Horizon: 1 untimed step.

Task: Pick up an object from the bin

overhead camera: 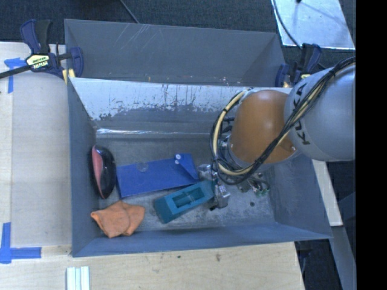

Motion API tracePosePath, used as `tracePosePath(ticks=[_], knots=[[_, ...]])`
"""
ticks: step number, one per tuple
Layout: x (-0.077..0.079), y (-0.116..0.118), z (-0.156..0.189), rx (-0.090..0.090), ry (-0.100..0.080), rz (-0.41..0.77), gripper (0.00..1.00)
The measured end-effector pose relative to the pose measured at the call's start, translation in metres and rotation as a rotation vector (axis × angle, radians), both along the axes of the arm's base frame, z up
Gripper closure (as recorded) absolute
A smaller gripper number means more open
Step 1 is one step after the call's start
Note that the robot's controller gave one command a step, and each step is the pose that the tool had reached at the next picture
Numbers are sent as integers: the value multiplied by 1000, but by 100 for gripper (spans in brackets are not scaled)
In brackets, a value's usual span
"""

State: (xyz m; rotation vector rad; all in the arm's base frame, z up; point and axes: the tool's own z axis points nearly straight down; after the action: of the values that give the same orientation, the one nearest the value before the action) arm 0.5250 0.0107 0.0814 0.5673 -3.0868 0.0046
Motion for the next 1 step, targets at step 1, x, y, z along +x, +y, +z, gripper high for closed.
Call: tracePosePath(ticks=[1], knots=[[0,0,14,1,1,1,100]])
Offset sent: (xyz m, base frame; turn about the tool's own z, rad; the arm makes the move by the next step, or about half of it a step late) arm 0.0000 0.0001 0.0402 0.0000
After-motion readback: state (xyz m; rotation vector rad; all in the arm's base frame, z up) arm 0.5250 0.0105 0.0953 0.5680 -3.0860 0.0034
